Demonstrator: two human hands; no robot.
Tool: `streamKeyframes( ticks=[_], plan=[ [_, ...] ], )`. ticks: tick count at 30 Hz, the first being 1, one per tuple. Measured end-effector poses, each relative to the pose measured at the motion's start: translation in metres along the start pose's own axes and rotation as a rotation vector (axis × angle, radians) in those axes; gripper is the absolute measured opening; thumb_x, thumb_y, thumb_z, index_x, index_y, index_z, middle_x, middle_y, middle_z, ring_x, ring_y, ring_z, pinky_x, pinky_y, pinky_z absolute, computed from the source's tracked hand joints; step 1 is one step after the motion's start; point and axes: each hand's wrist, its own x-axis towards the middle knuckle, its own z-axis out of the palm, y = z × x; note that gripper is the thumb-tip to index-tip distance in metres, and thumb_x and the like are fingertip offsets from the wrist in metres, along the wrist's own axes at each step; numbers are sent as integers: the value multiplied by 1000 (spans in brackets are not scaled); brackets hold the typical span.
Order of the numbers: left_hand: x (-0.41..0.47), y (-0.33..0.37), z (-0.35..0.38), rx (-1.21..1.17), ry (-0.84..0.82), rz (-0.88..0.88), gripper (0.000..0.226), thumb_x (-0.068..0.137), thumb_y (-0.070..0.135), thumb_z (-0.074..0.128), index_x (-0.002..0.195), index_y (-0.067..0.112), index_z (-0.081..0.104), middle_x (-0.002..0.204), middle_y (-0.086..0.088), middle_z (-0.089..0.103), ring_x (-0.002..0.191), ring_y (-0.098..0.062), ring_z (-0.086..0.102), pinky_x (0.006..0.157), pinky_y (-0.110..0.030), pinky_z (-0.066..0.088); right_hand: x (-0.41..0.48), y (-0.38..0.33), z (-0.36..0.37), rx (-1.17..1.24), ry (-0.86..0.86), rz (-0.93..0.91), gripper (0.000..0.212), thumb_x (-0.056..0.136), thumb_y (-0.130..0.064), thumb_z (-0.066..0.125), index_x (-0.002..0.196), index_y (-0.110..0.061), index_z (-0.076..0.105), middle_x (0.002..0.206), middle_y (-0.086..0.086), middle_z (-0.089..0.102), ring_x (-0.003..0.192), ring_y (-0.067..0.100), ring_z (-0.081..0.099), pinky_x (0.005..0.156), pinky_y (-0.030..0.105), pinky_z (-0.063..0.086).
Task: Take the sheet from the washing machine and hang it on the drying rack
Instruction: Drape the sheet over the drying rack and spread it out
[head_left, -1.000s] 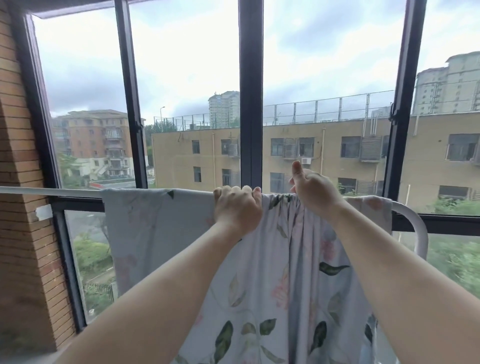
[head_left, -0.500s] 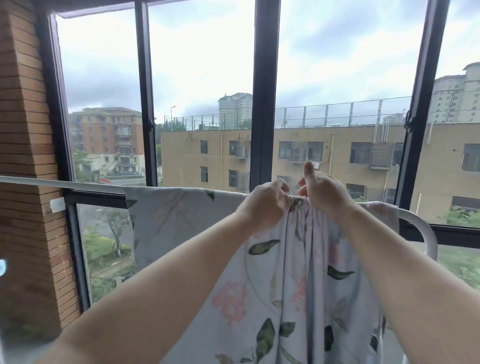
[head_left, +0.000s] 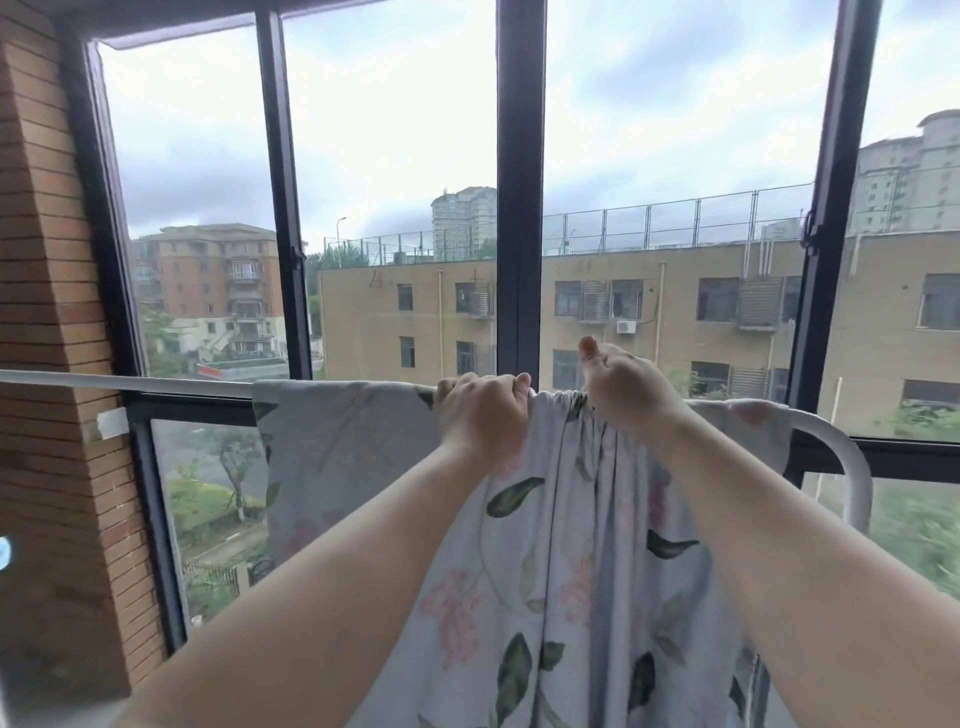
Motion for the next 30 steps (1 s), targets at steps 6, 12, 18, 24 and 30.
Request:
streamKeyframes(
  ticks=[6,12,18,24,30],
  plan=[
    [-3,57,16,-108,28,40,48,107,36,28,97,15,70,94,-7,72,99,-26,57,94,-40,33,-3,5,-10,0,14,-22,70,107,-54,12,146,-7,47,140,15,59,136,32,47,113,40,33],
    [-4,57,4,-239,-40,70,38,105,34,36,97,16,68,93,-8,72,92,-29,62,86,-37,39,-6,9,-16,-26,28,-19,67,108,-51,15,140,-6,53,138,17,60,131,33,50,109,39,36],
    [-18,-32,-14,-398,319,-123,20,95,9,51,113,13,61,116,-6,61,110,-21,56,98,-32,42,-18,-12,13,-248,13,-59,51,106,-51,26,119,-15,61,113,10,69,101,29,60,81,37,44],
    [-43,-136,-38,-367,397,-923,55,91,42,64,131,10,45,142,-18,43,131,-38,41,106,-49,32,-27,-54,35,-488,69,-50,40,104,-38,29,118,-16,59,116,13,63,113,34,55,98,49,38],
    [-67,-200,-41,-973,100,-936,42,96,41,59,105,1,70,85,-6,67,72,-22,61,65,-30,50,-34,-99,66,-434,44,-152,27,93,-16,41,109,-12,62,111,13,65,104,34,59,94,43,43]
  ],
)
